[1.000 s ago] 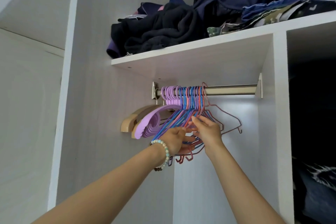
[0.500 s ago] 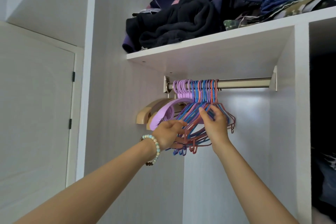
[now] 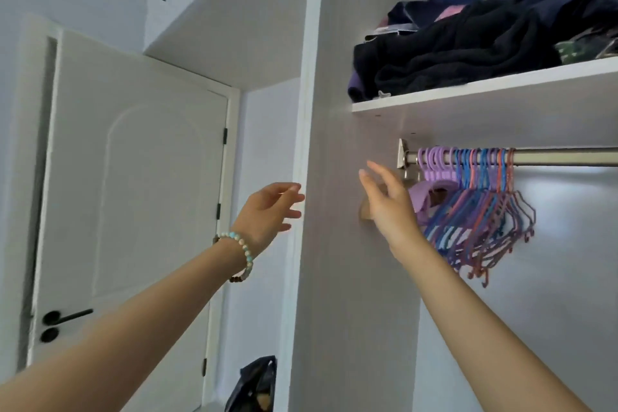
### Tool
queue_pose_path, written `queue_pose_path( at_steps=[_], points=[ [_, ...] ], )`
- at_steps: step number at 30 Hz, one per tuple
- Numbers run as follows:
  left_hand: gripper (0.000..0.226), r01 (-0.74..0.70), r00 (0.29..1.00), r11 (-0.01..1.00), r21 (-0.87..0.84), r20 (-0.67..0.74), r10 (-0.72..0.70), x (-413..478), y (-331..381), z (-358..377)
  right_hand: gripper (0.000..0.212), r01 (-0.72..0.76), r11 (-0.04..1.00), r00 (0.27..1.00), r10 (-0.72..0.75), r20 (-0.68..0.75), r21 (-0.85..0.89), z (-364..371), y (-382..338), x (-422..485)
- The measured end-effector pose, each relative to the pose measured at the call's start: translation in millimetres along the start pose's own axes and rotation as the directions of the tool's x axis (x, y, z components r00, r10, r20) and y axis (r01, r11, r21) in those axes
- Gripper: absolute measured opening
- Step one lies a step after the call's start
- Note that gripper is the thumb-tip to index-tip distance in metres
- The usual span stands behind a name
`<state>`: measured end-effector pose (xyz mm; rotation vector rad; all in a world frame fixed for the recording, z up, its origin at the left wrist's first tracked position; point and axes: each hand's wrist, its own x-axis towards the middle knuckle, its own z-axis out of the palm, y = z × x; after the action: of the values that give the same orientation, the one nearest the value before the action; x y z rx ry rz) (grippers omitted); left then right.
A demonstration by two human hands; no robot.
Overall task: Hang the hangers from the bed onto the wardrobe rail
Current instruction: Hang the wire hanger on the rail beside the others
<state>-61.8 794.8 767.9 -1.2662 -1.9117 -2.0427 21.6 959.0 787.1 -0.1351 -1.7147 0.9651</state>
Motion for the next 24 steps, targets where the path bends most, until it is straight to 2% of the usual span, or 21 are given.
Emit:
queue_pose_path(
  at_steps=[3,5,11,14,16,18,19,24],
  points=[
    [0.034,-0.03,0.994,0.985,0.168,-0.103,0.047,-17.6,-13.8,-74.4,0.041,0.022,0.999,0.988,-0.028,0.15,0.045,62.5,-22.5,-24.1],
    [0.04,-0.001,0.981,0.963,0.27,-0.185,0.053,-34.9,-24.4,-127.4,0.044,0.005,0.996,0.959,-0.029,0.281,0.086,108.8,-37.1,-44.7],
    [0.062,0.226,0.917,0.874,0.43,-0.396,-0.042,-128.7,-58.8,-288.2,0.053,-0.051,0.987,0.82,-0.046,0.57,0.153,269.5,-80.3,-139.4],
    [0.075,0.382,0.86,0.79,0.48,-0.497,-0.114,-197.6,-77.2,-363.8,0.058,-0.079,0.983,0.702,-0.062,0.71,0.164,347.5,-94.9,-208.8],
    [0.071,0.476,0.805,0.739,0.477,-0.575,-0.148,-249.6,-93.0,-410.8,0.062,-0.087,0.985,0.61,-0.067,0.79,0.151,394.8,-102.7,-260.8],
    [0.063,0.584,0.726,0.675,0.451,-0.662,-0.186,-311.2,-114.8,-458.4,0.066,-0.085,0.988,0.501,-0.071,0.863,0.131,442.9,-109.3,-323.5],
    [0.062,0.618,0.701,0.649,0.443,-0.685,-0.2,-333.5,-124.6,-472.4,0.068,-0.083,0.99,0.472,-0.065,0.879,0.117,456.7,-108.5,-345.8],
    [0.065,0.829,0.486,0.475,0.296,-0.801,-0.349,-476.3,-167.2,-542.3,0.069,-0.069,0.996,0.247,-0.037,0.968,0.056,530.6,-107.7,-496.6]
  ],
)
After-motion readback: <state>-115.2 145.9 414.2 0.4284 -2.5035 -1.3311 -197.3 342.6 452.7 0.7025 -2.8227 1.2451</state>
